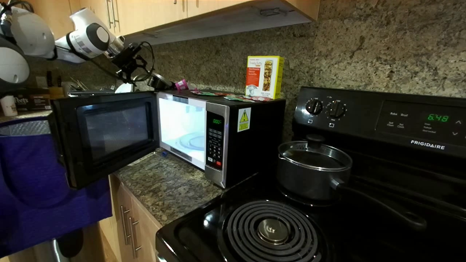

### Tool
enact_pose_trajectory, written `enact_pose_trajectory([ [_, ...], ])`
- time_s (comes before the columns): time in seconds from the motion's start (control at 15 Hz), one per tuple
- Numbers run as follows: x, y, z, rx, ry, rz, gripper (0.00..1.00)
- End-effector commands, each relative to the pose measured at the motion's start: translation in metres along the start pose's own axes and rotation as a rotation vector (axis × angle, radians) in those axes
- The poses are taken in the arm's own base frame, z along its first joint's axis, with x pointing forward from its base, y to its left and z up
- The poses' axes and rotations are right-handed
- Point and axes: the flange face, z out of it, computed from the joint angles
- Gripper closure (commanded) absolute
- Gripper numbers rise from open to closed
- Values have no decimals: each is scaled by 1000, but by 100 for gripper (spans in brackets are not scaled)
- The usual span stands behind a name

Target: Open the coffee maker and place the bottle inside the blue bag

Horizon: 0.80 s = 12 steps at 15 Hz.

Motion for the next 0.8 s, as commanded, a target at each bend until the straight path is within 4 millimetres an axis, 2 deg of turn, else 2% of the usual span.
enact_pose_trajectory([
  [0.0,1,2,3,-107,6,-34,0],
  [0.73,-7,20,-3,-225,2,-91,0],
])
